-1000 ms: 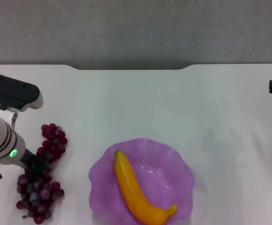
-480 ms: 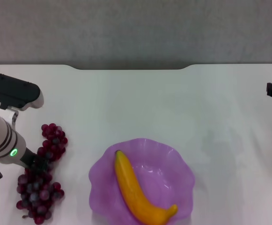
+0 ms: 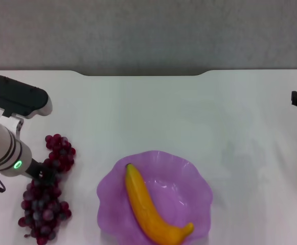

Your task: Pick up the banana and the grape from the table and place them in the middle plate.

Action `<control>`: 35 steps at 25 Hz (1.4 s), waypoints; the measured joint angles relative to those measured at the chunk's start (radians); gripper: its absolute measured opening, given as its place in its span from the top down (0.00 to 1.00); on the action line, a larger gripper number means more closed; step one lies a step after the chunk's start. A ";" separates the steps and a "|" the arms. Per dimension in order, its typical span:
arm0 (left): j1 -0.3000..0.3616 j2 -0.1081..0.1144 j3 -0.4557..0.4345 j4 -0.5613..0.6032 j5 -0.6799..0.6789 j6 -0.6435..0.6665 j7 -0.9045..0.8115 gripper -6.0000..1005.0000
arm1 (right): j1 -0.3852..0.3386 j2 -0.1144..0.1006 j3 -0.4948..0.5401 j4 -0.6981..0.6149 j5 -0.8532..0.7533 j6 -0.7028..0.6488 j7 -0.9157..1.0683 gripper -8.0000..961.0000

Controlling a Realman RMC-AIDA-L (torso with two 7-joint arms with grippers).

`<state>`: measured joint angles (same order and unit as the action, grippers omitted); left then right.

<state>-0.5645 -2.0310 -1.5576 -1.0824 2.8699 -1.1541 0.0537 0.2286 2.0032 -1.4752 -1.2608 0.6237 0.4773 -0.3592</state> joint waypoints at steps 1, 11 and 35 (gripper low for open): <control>0.016 0.000 0.011 -0.039 0.000 -0.005 0.000 0.63 | 0.000 0.000 0.000 0.000 0.000 0.001 0.000 0.31; 0.080 0.004 0.027 -0.205 0.002 -0.046 0.012 0.80 | 0.007 0.000 0.001 0.009 -0.002 0.002 -0.001 0.31; 0.161 0.003 0.039 -0.419 0.002 -0.053 0.042 0.92 | 0.025 0.002 0.003 0.033 -0.018 0.017 -0.003 0.31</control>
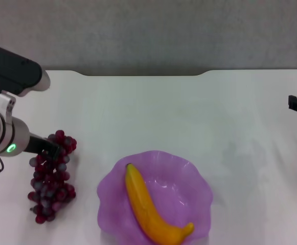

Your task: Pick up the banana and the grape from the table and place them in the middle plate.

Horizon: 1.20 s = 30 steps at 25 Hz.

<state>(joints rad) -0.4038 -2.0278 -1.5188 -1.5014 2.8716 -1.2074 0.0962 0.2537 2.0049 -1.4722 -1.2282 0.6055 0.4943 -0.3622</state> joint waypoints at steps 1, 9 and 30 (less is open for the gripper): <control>0.003 0.000 0.000 -0.009 0.000 -0.003 0.002 0.92 | 0.000 0.000 0.001 0.000 0.000 0.000 0.000 0.31; 0.052 0.003 -0.026 -0.177 0.000 -0.048 0.039 0.93 | 0.001 0.000 0.002 0.003 0.000 0.001 0.000 0.32; 0.094 -0.002 -0.048 -0.547 -0.027 -0.152 0.129 0.93 | 0.013 0.000 0.003 0.011 -0.006 0.010 0.000 0.32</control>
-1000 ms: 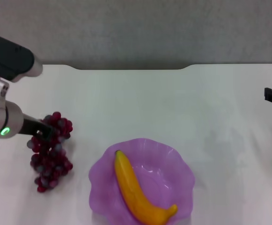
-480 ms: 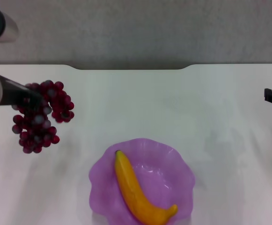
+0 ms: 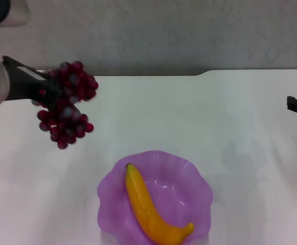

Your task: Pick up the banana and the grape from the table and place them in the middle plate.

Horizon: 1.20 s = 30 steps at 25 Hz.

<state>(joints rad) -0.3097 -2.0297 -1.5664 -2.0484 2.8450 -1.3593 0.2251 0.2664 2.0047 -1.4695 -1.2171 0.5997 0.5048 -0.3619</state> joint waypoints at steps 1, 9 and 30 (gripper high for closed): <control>-0.002 0.000 0.005 0.000 -0.010 -0.004 0.006 0.93 | 0.002 0.000 -0.001 0.006 -0.001 0.000 0.000 0.32; -0.009 0.001 0.010 -0.010 -0.146 -0.041 0.059 0.93 | 0.003 0.000 0.000 0.008 -0.002 0.001 0.000 0.32; -0.093 -0.003 0.172 0.091 -0.332 -0.062 0.117 0.93 | 0.011 -0.001 0.000 0.003 -0.001 0.014 0.000 0.32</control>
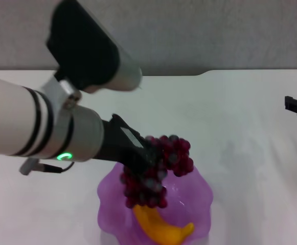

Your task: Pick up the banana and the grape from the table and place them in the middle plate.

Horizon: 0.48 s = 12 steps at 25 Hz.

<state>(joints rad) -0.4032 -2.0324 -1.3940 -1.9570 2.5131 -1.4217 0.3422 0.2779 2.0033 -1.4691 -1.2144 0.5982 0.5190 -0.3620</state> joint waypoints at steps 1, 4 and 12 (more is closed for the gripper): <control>-0.010 0.000 0.015 0.022 0.004 0.010 -0.001 0.93 | 0.001 0.000 0.001 0.002 0.000 0.000 0.000 0.32; -0.038 0.000 0.056 0.087 0.010 0.037 -0.003 0.93 | 0.001 0.000 0.003 0.003 0.000 0.000 0.000 0.32; -0.122 0.000 0.121 0.345 0.019 0.172 -0.005 0.93 | 0.003 0.000 -0.002 0.003 0.000 0.000 0.000 0.32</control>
<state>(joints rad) -0.5249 -2.0323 -1.2735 -1.6116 2.5323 -1.2500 0.3370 0.2813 2.0033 -1.4711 -1.2115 0.5982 0.5185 -0.3619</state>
